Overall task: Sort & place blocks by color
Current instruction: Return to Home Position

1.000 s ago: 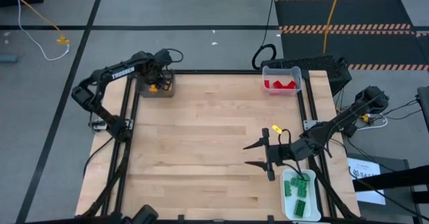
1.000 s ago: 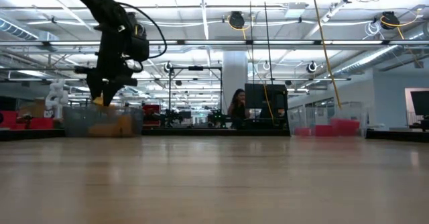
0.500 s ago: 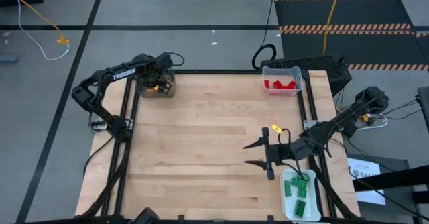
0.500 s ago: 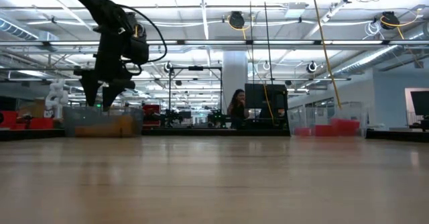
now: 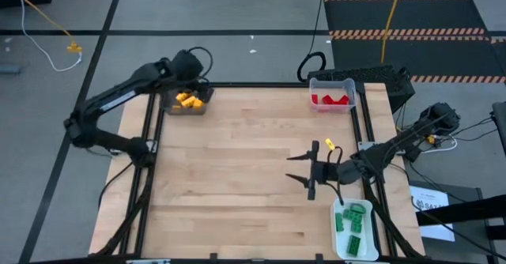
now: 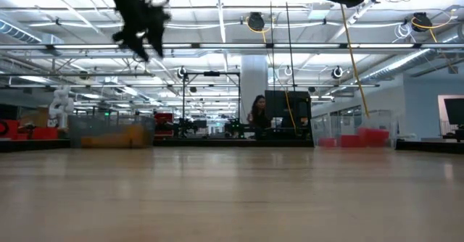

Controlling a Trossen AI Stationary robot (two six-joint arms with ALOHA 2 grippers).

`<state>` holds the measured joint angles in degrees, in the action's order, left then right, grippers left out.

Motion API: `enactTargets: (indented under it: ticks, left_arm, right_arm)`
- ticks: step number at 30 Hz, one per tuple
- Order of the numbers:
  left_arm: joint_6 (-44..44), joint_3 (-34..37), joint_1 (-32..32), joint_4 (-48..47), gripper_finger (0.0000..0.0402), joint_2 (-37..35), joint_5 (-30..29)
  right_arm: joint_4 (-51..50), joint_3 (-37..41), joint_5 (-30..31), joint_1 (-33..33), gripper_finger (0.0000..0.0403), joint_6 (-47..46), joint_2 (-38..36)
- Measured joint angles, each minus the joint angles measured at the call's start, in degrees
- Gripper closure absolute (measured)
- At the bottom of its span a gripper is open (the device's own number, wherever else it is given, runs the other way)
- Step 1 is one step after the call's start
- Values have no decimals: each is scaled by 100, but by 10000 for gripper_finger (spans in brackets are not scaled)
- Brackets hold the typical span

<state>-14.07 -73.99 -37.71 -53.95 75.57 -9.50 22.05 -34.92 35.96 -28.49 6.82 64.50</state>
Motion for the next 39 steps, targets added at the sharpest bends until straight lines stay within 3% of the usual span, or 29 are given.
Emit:
enactTargets:
  ticks: [8, 14, 19, 28, 39]
  left_arm:
    - [-109, 307, 1980, 1579, 145, -905, 370]
    - [-142, 506, 3338, 1853, 162, -915, 33]
    - [-104, 1144, 4197, 2749, 172, -868, -535]
    - [-120, 2515, 4975, 4788, 174, -870, -603]
    - [-442, 3325, 5476, 4990, 174, -1396, -919]
  right_arm:
    - [264, 105, -1, -43, 184, -161, -200]
    - [-961, 105, -10, -131, 184, -677, -1032]
    - [-1989, 119, -113, -120, 184, -1059, -1748]
    - [-2209, 951, -757, -122, 184, -1455, -2990]
    - [-3294, 1301, -737, -121, 184, -1871, -4879]
